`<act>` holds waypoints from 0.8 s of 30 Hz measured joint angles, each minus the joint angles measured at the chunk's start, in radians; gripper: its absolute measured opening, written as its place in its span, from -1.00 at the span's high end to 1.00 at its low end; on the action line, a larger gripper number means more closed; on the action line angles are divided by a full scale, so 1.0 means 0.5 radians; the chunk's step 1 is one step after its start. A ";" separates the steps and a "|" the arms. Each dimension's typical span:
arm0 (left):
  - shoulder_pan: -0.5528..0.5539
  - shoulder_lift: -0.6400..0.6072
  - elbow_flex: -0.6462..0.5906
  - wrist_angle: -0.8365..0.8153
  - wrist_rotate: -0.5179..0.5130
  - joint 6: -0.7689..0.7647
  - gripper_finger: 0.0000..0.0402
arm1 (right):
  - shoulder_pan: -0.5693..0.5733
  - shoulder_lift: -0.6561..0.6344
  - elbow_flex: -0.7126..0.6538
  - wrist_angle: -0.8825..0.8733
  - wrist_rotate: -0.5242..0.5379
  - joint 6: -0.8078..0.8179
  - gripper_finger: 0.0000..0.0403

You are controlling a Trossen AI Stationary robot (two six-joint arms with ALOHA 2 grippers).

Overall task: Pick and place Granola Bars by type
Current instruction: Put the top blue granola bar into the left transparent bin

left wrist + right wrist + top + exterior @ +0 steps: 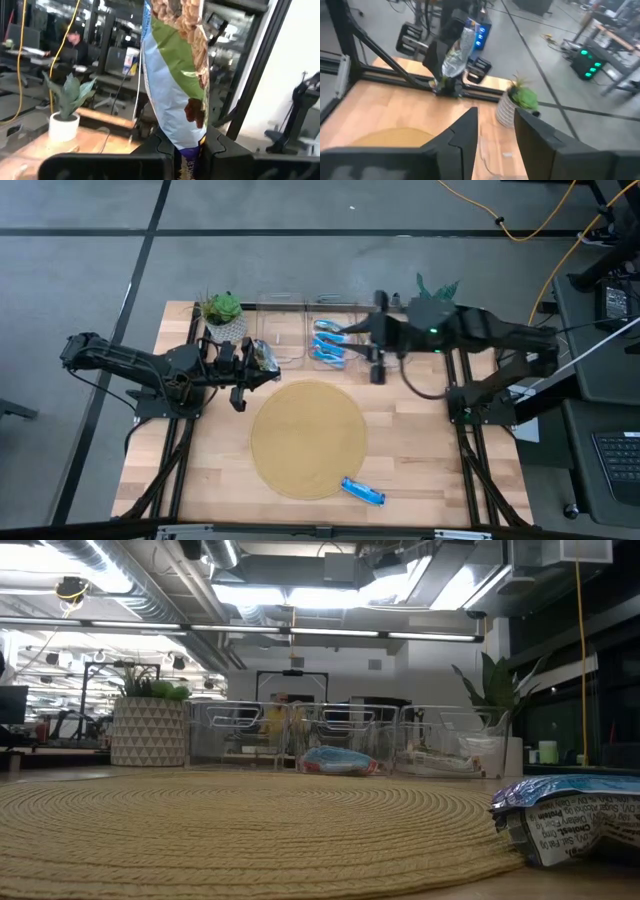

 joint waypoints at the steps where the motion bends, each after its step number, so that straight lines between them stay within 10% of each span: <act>1: 0.000 0.000 0.026 -0.063 -0.001 0.001 0.90 | 0.026 -0.032 -0.006 -0.037 0.050 0.002 0.37; 9: 0.065 0.041 0.458 -0.864 -0.055 0.077 0.89 | 0.191 -0.494 -0.526 0.045 0.187 0.184 0.49; 24: 0.592 0.178 0.926 -1.574 0.112 0.142 0.90 | 0.450 -1.551 -2.017 1.278 0.375 0.428 0.59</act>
